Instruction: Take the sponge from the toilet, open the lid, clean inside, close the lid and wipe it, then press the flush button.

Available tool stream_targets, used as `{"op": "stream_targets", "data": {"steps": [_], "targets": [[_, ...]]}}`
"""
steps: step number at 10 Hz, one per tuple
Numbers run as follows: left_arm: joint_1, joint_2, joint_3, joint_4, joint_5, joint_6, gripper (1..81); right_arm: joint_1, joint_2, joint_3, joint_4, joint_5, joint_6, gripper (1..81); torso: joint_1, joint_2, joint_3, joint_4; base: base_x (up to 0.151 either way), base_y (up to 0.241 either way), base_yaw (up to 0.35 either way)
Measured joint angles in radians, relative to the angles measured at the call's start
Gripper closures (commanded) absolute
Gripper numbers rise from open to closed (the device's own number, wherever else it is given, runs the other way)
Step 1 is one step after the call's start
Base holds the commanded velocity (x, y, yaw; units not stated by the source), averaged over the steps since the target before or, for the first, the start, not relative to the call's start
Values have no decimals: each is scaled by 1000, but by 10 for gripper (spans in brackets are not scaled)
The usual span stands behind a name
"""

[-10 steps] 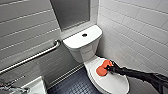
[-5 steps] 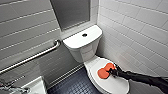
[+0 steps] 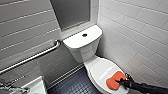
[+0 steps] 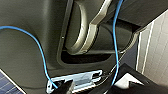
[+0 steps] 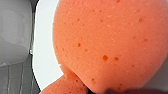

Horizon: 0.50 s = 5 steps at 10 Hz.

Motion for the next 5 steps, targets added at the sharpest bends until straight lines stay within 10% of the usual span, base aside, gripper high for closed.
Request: {"op": "stream_targets", "data": {"steps": [5], "targets": [[-3, 0, 0, 11, 2, 0, 10, -199, -161, 115, -1, 162, 1, 811, 0, 0, 0, 0, 0, 0, 0]]}}
